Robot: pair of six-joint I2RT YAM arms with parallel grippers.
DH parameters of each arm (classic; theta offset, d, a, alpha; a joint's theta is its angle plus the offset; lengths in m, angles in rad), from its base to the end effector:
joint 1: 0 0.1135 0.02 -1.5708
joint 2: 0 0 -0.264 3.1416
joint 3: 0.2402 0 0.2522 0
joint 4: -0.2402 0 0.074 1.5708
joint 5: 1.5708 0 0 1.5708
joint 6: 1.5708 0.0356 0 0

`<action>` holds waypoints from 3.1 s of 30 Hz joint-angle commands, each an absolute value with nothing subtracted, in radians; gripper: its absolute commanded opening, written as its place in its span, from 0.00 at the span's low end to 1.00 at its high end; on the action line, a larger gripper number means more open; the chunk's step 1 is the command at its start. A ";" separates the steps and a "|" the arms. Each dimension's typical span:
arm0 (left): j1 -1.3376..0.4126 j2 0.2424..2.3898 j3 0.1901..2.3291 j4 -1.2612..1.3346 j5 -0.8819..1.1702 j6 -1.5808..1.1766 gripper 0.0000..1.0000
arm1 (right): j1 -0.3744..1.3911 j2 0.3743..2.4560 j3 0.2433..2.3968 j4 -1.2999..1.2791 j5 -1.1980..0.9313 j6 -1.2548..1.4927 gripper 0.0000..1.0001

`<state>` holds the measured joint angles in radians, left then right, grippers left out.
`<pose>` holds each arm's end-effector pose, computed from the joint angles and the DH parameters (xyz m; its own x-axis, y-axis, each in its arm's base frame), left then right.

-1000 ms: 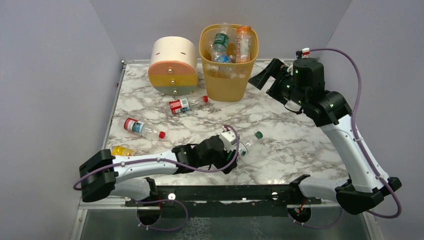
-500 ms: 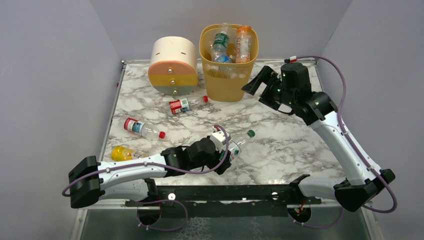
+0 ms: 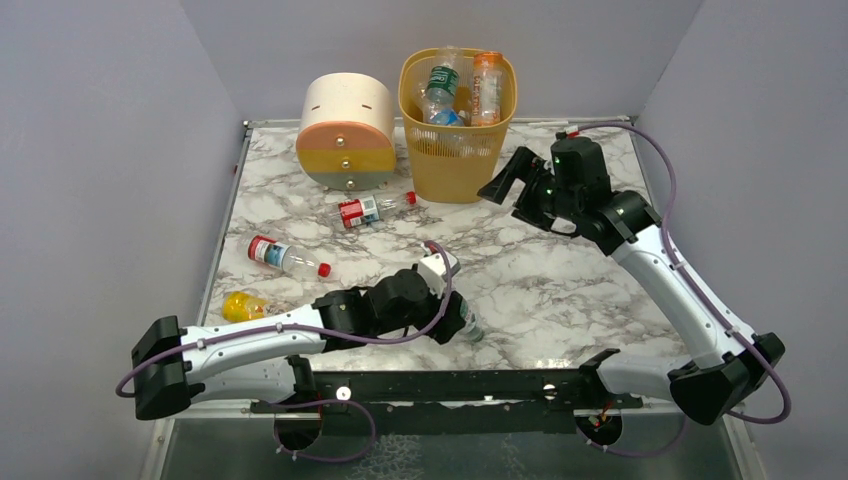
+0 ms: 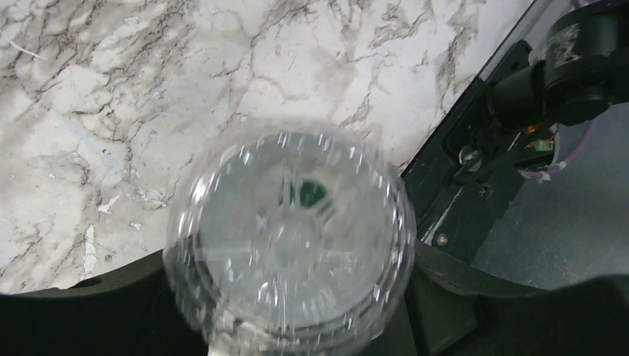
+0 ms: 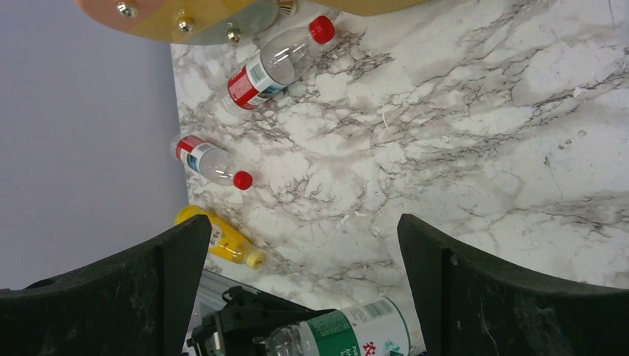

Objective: Put the plastic bottles in the bin
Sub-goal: Move the plastic bottle to the center of the board, then pick up the plastic bottle at the center of the board.

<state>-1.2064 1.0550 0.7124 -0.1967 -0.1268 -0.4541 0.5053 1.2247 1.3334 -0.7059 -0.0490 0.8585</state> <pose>0.0878 -0.2175 0.2612 -0.5541 0.2316 -0.7996 0.7179 0.6193 -0.3180 0.2250 0.1264 0.3865 -0.7143 0.4687 -0.5196 0.0333 0.7644 0.6439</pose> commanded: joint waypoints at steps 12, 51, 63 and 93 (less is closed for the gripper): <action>-1.206 1.035 0.680 -0.143 -0.167 -0.497 0.72 | 0.511 1.064 1.035 -0.661 -0.130 0.837 0.98; -0.902 1.075 0.851 -0.302 0.054 -0.548 0.80 | 0.517 1.337 0.890 -0.379 -0.100 0.716 0.87; -0.896 0.911 0.832 -0.440 0.017 -0.589 0.81 | 0.570 1.719 1.154 -0.425 -0.060 0.710 0.89; -0.896 0.770 0.884 -0.612 -0.033 -0.596 0.82 | 0.697 1.378 1.375 -0.604 -0.080 0.613 0.50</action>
